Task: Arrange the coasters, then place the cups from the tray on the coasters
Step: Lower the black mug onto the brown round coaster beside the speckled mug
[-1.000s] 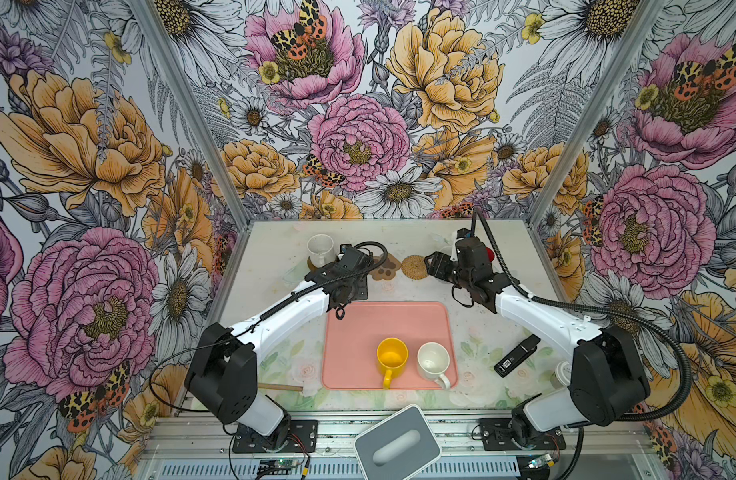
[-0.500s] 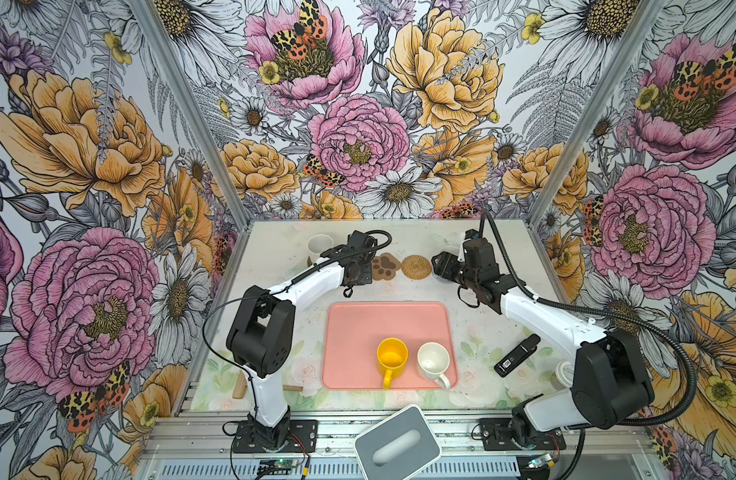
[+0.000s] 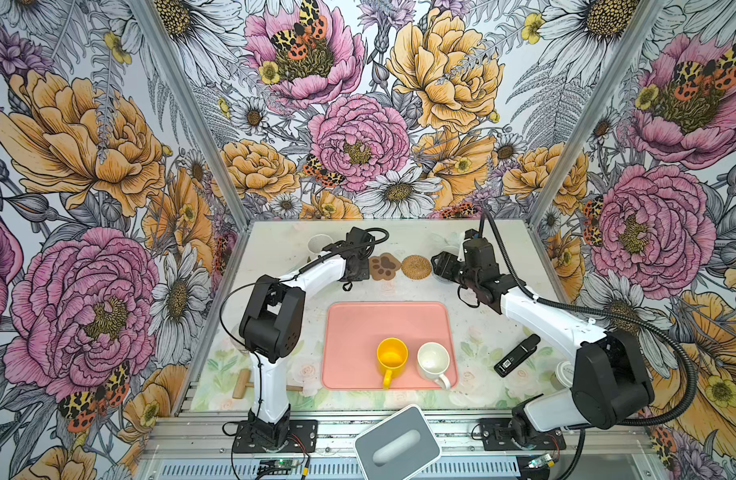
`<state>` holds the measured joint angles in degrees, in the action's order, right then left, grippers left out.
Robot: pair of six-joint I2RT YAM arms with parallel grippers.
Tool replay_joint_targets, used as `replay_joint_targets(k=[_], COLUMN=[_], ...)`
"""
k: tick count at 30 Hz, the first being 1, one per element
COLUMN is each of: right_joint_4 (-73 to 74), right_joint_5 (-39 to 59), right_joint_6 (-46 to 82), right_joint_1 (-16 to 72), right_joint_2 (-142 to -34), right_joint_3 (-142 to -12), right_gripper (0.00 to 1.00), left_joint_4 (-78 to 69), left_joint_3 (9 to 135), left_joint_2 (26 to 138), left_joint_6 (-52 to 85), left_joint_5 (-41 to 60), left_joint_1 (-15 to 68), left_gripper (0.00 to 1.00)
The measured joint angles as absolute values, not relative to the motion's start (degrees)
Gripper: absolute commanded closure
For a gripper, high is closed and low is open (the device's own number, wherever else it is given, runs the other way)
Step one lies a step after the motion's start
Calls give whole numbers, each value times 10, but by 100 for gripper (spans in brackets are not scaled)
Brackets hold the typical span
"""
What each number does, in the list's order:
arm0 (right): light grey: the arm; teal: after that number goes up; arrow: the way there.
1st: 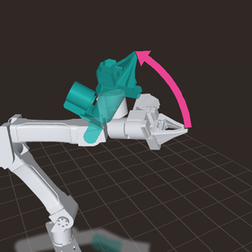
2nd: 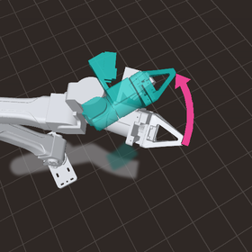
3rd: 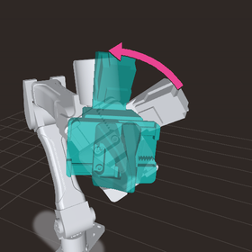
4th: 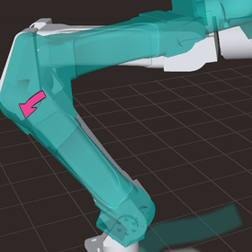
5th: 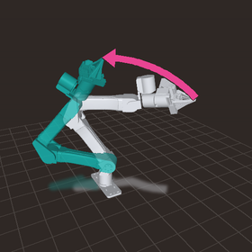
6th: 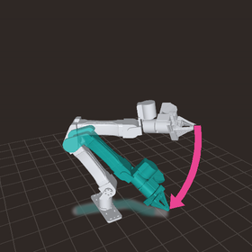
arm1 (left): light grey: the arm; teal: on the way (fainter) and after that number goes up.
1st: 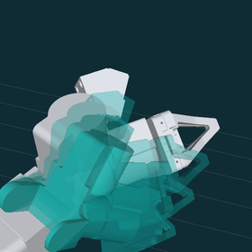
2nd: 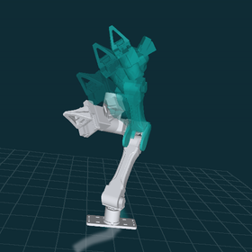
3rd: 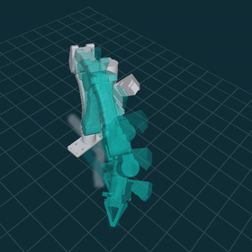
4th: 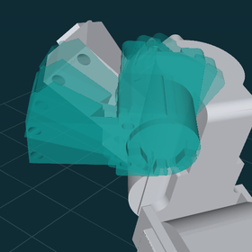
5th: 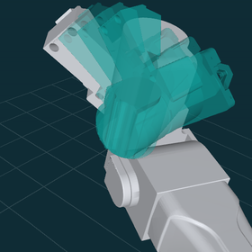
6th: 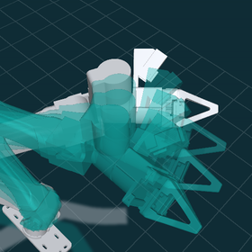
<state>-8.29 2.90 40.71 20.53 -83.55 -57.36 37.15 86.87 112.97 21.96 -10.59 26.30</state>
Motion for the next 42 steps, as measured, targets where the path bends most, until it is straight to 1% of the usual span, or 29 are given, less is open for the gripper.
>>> replay_joint_targets(k=[14,42], right_joint_4=[-83,-83], right_joint_5=[31,36], right_joint_6=[407,407], right_joint_1=[199,198], right_joint_2=[-836,-842], right_joint_3=[-574,-574], right_gripper=[32,32], left_joint_4=[372,370], left_joint_3=[899,911], left_joint_2=[1176,1194], left_joint_6=[208,208], left_joint_5=[-104,-98], left_joint_1=[255,234], left_gripper=[100,100])
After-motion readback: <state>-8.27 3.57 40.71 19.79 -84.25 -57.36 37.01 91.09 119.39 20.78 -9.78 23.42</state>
